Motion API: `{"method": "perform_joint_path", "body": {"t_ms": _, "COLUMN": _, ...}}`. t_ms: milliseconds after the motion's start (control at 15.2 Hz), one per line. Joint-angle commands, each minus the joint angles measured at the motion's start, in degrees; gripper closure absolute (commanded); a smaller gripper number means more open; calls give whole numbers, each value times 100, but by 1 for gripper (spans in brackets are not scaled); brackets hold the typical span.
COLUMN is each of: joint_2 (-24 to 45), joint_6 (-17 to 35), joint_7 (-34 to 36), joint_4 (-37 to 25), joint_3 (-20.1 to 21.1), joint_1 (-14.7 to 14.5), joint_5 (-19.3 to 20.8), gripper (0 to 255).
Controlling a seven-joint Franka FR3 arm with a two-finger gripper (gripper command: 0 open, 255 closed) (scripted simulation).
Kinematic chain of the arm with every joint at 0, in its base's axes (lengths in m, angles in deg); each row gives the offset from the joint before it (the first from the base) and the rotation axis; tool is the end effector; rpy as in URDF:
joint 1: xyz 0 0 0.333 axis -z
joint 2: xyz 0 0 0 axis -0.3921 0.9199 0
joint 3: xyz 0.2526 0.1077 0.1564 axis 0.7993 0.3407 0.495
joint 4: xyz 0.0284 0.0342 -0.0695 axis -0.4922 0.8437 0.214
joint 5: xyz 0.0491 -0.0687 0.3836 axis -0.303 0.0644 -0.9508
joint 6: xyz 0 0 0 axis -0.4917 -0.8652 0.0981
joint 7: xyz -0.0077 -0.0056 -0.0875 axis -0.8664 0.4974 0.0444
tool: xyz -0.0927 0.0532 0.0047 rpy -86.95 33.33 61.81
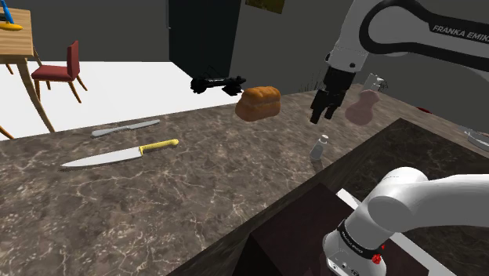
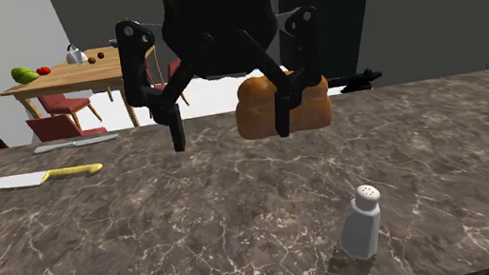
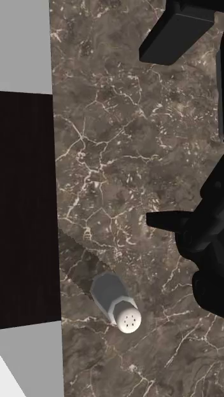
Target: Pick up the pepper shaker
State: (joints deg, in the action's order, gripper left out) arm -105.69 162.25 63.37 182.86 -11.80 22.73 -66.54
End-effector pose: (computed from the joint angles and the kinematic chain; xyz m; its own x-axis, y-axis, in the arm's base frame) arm 0.2979 0.0266 0.5746 0.9969 0.0189 -0.0768 0.0155 -0.9989 -0.0445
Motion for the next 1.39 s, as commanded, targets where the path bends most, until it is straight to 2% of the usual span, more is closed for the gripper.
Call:
{"method": "perform_joint_path", "body": {"t_ms": 0, "joint_2": 0, "joint_6": 0, "joint_7": 0, "joint_4": 0, "joint_3": 0, "joint_1": 0, "joint_5": 0, "gripper": 0}}
{"method": "perform_joint_path", "body": {"t_ms": 462, "joint_2": 230, "joint_6": 665, "joint_7": -710, "joint_4": 521, "joint_3": -812, "joint_1": 396, "joint_5": 490, "gripper": 0}}
{"method": "perform_joint_path", "body": {"t_ms": 924, "joint_2": 845, "joint_6": 1423, "joint_7": -1418, "joint_4": 736, "joint_3": -1650, "joint_1": 785, "joint_5": 917, "gripper": 0}}
{"method": "perform_joint_path", "body": {"t_ms": 1320, "joint_2": 1001, "joint_6": 1905, "joint_7": -1501, "joint_4": 1069, "joint_3": -1776, "joint_1": 826, "joint_5": 976, "gripper": 0}}
